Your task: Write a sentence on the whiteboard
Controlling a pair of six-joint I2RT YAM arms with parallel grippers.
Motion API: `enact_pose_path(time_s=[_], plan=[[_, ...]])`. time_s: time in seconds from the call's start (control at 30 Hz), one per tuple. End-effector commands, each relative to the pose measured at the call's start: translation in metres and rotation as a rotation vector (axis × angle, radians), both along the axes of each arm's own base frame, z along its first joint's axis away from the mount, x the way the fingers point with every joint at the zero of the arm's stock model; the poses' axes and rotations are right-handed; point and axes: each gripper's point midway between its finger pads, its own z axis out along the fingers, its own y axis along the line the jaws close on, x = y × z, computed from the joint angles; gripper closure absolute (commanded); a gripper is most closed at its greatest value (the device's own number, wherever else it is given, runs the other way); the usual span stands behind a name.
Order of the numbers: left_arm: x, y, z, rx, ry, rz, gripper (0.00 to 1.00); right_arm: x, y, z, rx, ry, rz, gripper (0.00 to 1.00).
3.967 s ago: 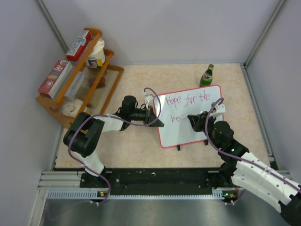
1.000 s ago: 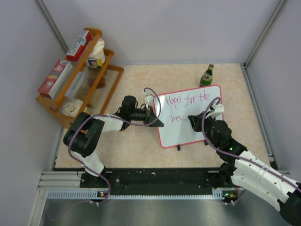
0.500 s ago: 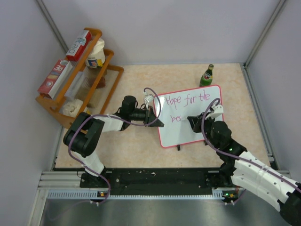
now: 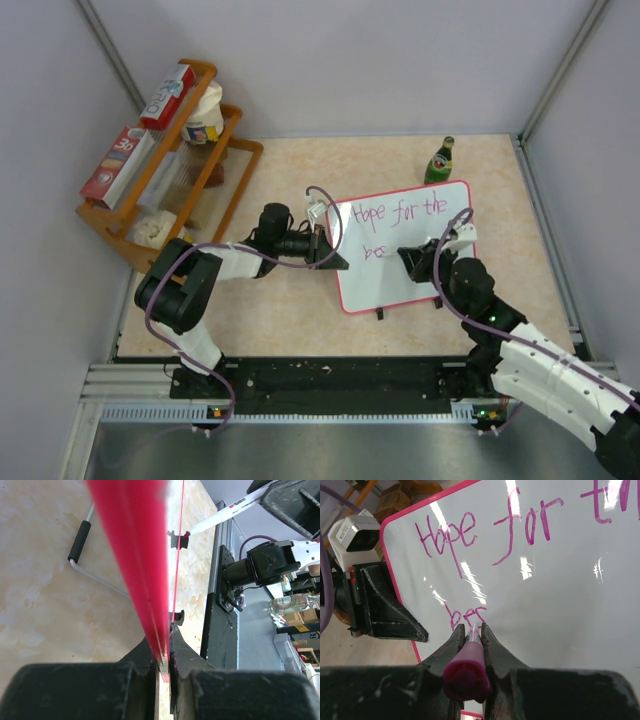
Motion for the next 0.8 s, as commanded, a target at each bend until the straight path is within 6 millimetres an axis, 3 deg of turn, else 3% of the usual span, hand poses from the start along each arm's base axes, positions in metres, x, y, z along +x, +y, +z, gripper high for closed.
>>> enact_pose_path(time_s=[0.0, 0.13, 0.37, 0.77], plan=[[-0.03, 0.002, -0.034, 0.086, -0.002, -0.085, 1.0, 0.0, -0.008, 0.023, 0.064, -0.042, -0.029, 1.0], [-0.03, 0.002, -0.035, 0.086, 0.0, -0.086, 1.0, 0.002, -0.012, 0.033, 0.086, -0.047, -0.02, 1.0], [-0.031, 0.003, -0.035, 0.085, 0.0, -0.085, 1.0, 0.011, -0.022, 0.031, 0.084, -0.024, -0.032, 1.0], [-0.03, 0.002, -0.035, 0.084, 0.002, -0.086, 1.0, 0.015, -0.017, 0.041, 0.098, -0.035, -0.012, 1.0]])
